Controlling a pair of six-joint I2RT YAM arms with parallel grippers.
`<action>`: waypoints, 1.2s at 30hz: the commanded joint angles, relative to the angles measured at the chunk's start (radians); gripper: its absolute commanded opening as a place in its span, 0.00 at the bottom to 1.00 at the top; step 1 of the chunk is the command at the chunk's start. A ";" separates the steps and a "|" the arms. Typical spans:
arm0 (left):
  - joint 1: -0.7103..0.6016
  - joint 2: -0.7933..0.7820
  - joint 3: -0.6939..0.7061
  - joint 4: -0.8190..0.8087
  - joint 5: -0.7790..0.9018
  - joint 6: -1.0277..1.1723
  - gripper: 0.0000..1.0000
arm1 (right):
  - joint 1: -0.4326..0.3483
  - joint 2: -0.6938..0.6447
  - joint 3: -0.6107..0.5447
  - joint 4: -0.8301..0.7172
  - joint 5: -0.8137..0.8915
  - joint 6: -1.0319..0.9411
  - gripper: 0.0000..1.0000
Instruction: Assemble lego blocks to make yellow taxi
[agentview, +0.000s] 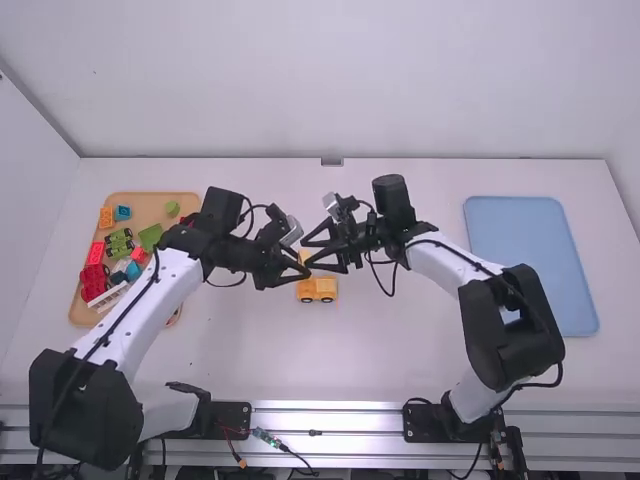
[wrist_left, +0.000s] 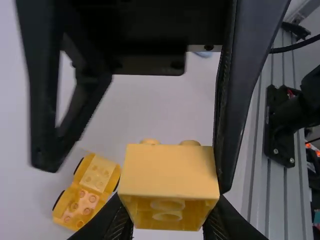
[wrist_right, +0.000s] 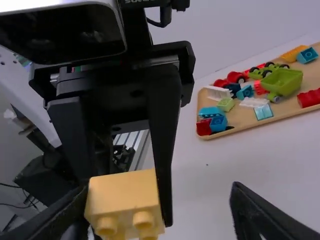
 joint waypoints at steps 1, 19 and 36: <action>-0.002 -0.010 -0.005 0.000 0.029 0.016 0.02 | -0.004 -0.030 -0.009 0.002 0.006 0.008 0.62; 0.004 -0.010 -0.009 0.019 0.023 0.013 0.02 | 0.023 -0.030 -0.008 0.006 -0.020 -0.004 0.42; 0.003 -0.010 -0.010 0.044 0.020 0.010 0.20 | 0.023 -0.030 -0.008 0.005 -0.042 -0.003 0.20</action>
